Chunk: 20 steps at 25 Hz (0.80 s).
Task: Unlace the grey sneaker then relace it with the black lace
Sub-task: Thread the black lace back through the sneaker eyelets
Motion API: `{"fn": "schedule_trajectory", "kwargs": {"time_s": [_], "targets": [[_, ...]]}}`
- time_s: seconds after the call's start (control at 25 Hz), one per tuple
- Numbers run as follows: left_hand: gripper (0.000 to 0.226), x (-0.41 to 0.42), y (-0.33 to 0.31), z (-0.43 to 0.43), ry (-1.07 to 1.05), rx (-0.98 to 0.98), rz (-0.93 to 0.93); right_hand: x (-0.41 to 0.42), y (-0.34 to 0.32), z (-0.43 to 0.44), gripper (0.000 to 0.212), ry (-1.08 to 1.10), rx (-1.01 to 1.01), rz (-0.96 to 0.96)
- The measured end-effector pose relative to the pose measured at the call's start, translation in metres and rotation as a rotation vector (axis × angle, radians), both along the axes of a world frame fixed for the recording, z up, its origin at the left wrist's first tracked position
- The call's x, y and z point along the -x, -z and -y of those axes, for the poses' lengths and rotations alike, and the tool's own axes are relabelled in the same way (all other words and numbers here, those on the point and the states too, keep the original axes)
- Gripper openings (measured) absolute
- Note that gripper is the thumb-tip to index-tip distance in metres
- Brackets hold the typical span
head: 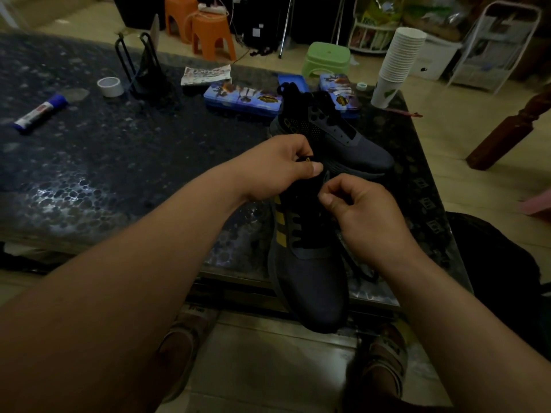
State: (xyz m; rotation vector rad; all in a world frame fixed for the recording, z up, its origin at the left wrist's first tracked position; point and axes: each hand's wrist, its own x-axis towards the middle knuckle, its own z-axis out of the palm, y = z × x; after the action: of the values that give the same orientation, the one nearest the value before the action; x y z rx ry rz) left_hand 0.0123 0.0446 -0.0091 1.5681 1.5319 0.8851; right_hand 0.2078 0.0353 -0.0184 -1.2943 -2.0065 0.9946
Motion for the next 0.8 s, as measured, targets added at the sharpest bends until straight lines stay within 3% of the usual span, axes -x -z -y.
{"fn": "schedule_trajectory", "kwargs": {"time_s": [0.24,0.44,0.8], "targets": [[0.016,-0.005,-0.004,0.002,-0.028,-0.003,-0.035,0.004,0.004,0.009,0.014,0.183,-0.010,-0.028],[0.017,-0.005,-0.003,0.003,-0.077,0.006,-0.048,0.004,0.003,0.015,0.012,0.201,0.218,-0.238],[0.020,-0.021,0.001,0.005,-0.210,-0.030,-0.140,0.022,0.007,0.022,0.014,0.273,0.321,-0.361]]}}
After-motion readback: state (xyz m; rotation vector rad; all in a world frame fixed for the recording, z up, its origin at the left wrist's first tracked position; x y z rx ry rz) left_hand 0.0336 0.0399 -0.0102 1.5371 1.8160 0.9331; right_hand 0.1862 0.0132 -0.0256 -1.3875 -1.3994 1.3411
